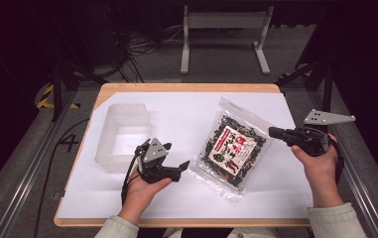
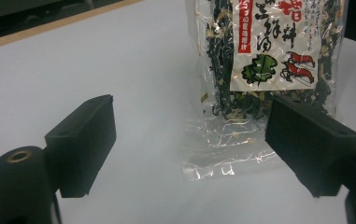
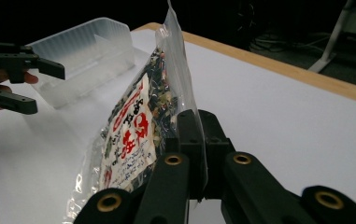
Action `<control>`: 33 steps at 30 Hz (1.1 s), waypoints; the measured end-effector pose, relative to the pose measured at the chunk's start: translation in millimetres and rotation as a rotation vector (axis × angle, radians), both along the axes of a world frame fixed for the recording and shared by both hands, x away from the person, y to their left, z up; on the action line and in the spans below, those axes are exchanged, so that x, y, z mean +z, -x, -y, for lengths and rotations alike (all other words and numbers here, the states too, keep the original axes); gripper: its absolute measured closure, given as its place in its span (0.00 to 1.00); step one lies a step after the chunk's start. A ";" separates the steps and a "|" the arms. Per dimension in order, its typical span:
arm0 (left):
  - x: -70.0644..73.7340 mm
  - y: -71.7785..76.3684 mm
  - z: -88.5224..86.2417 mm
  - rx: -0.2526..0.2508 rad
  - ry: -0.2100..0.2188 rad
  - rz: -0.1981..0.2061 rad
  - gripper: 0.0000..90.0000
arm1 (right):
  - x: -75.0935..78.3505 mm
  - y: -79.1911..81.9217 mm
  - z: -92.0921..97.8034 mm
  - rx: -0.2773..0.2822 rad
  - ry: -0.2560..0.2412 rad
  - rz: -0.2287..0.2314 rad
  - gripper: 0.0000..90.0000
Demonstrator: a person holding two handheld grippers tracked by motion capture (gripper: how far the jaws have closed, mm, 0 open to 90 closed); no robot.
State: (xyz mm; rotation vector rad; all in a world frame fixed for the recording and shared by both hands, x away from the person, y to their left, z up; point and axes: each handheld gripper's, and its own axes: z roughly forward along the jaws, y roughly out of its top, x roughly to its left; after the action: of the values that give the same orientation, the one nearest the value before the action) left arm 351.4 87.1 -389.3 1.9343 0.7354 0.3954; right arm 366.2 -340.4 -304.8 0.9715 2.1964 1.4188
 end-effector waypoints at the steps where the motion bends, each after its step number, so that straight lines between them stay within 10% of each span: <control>1: 0.0 0.0 0.0 0.000 0.000 0.000 0.20 | 0.0 0.0 0.0 0.000 0.000 0.000 1.00; 15: 5.0 -5.1 -3.7 0.151 -0.048 0.037 0.19 | 32.9 27.9 -17.9 0.034 0.007 0.170 1.00; 28: 0.3 -18.5 -7.5 0.151 -0.008 -0.016 0.17 | 46.6 38.2 -24.0 0.035 0.023 0.259 1.00; 33: 3.5 -15.1 -5.2 0.131 0.036 0.025 0.22 | 50.1 39.7 -25.7 0.046 0.010 0.278 1.00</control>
State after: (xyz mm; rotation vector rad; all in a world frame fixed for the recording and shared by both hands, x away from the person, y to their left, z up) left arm 366.5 92.4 -385.8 1.8497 0.8504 0.4822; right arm 326.5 -314.7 -254.8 0.6770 2.0301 1.4643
